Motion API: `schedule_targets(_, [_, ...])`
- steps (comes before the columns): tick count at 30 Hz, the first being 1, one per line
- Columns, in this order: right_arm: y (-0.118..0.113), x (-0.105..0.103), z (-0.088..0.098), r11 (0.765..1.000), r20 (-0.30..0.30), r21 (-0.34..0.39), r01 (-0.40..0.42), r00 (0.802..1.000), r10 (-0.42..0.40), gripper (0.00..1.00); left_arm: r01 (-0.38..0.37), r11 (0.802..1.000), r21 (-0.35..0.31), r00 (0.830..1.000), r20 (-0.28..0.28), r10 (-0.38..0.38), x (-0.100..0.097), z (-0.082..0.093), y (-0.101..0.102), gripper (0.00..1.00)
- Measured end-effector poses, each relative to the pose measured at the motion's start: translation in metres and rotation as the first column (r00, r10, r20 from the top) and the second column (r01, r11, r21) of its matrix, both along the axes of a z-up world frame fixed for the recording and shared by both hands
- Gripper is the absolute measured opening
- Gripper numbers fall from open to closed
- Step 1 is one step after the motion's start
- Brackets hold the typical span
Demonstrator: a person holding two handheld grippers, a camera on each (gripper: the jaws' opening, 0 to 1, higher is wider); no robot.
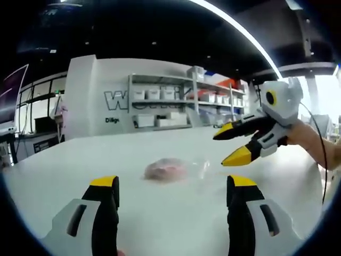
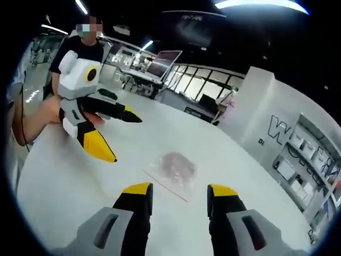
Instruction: Open the resealable bag by pulling the two sides of the seal apart until the entire bag opening is separated and visibly accessible.
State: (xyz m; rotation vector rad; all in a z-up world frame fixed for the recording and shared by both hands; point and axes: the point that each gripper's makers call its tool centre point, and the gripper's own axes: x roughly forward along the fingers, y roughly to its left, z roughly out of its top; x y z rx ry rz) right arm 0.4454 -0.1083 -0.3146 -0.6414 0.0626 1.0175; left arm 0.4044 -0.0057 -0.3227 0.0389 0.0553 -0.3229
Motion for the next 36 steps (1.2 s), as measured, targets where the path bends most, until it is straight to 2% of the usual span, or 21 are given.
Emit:
schedule_targets(6, [0.002, 0.001, 0.0, 0.999, 0.017, -0.03, -0.014, 1.0, 0.014, 0.38, 0.0, 1.0, 0.003, 1.0, 0.0, 0.0, 0.0, 0.0, 0.0, 0.82])
schedule_targets(9, [0.002, 0.002, 0.001, 0.999, 0.032, -0.043, -0.018, 0.999, 0.02, 0.34, -0.001, 1.0, 0.004, 1.0, 0.0, 0.001, 0.0, 0.0, 0.0, 0.82])
schedule_targets(21, [0.005, 0.003, -0.001, 0.995, 0.039, -0.091, -0.04, 0.998, 0.044, 0.31, -0.001, 1.0, 0.009, 1.0, -0.001, 0.001, 0.0, -0.001, 0.0, 0.82])
schedule_targets(26, [0.008, 0.003, 0.0, 0.995, 0.045, -0.087, -0.051, 0.997, 0.055, 0.29, 0.007, 1.0, -0.01, 1.0, 0.03, -0.007, -0.002, 0.006, -0.001, 0.82])
schedule_targets(31, [0.009, 0.006, -0.005, 0.987, 0.075, -0.153, -0.05, 0.995, 0.062, 0.27, 0.001, 1.0, -0.004, 1.0, 0.023, -0.001, -0.001, 0.004, 0.0, 0.82])
schedule_targets(36, [0.011, 0.006, -0.004, 0.981, 0.102, -0.182, -0.072, 0.991, 0.091, 0.25, -0.004, 1.0, -0.001, 1.0, 0.019, 0.004, -0.001, 0.003, 0.001, 0.81])
